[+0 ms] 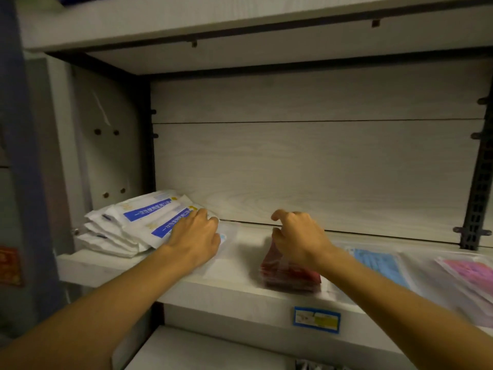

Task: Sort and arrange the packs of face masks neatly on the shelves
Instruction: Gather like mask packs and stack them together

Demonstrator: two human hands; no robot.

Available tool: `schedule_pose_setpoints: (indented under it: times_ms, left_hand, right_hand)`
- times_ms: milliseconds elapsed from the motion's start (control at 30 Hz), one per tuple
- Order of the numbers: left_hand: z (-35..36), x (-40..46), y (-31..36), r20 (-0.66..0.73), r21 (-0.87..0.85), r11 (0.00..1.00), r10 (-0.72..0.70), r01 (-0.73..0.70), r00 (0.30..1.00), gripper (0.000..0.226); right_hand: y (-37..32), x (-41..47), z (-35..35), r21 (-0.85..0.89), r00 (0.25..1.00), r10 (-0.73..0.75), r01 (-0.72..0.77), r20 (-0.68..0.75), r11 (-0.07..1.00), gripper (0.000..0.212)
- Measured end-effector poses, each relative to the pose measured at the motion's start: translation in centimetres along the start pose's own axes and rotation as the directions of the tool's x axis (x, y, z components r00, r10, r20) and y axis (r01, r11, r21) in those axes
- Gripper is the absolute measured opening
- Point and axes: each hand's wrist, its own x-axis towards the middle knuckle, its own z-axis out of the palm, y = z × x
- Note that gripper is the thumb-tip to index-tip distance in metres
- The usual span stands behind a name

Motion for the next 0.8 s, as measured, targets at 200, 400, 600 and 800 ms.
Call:
schedule_pose_setpoints:
  times_ms: [200,400,600,800]
  left_hand:
    - [0.4,1.3,-3.2,-0.022,0.046,0.999,-0.008,0.009,1.000,0.034]
    - [0.3,2.6,-7.3,-0.035,0.008,0.999,0.041,-0.040,0.999,0.035]
    - [0.6,3.7,-11.4,-0.033,0.011,0.994,0.108,-0.107,0.994,0.033]
    - [2.0,4.8,-13.2,-0.025,0.066,0.973,0.223,-0.221,0.975,0.037]
  right_hand:
    - [-1.8,0.9,0.4,0.008,1.000,0.023,-0.023,0.006,1.000,0.037]
    - [-5.5,3.4,1.4,0.090,0.979,0.181,-0.189,0.095,0.978,0.038]
    - [-8.9,4.8,4.4,0.231,0.877,0.410,-0.466,0.250,0.854,0.036]
    - [-11.0,6.4,6.5,0.300,0.731,0.576,-0.679,0.367,0.670,0.033]
